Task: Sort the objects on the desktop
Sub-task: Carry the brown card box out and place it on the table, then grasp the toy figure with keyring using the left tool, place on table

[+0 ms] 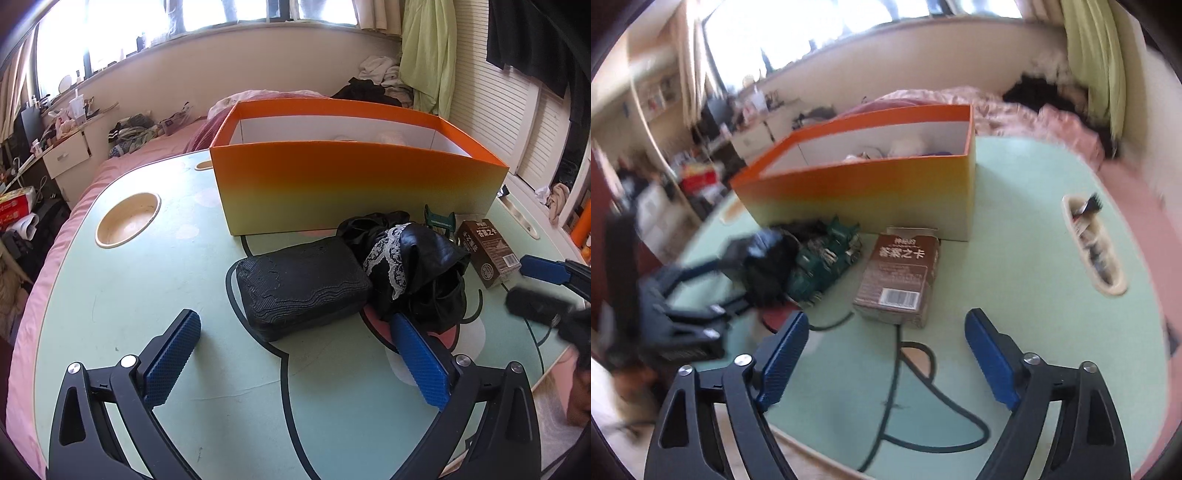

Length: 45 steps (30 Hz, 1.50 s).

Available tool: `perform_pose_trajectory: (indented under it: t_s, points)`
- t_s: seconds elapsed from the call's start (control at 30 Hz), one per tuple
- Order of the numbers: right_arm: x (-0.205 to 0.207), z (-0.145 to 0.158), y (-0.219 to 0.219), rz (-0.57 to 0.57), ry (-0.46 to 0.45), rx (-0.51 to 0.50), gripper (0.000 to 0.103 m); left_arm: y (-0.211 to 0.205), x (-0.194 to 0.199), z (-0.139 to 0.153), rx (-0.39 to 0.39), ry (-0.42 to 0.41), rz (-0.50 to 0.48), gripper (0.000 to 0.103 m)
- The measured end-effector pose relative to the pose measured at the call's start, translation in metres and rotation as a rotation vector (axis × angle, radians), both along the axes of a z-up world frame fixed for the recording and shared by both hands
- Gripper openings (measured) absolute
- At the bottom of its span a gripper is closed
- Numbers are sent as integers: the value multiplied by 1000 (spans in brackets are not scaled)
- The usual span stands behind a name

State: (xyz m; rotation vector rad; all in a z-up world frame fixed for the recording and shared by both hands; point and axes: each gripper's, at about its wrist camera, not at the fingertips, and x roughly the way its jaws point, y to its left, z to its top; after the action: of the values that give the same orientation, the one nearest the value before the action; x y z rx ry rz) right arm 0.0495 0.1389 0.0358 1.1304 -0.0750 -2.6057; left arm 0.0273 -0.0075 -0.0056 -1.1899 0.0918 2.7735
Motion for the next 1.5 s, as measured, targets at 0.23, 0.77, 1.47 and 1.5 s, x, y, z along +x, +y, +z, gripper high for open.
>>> perform_pose_trajectory:
  t_s: [0.23, 0.77, 1.47, 1.5]
  points:
    - [0, -12, -18, -62, 80, 156, 103, -1, 0, 0, 2, 4, -34, 103]
    - [2, -11, -19, -48, 80, 146, 103, 4, 30, 90, 93, 274, -180, 102]
    - [3, -10, -18, -32, 84, 139, 103, 80, -165, 28, -130, -308, -277, 43]
    - [3, -9, -18, -31, 85, 139, 103, 78, -162, 29, -108, -292, -281, 43]
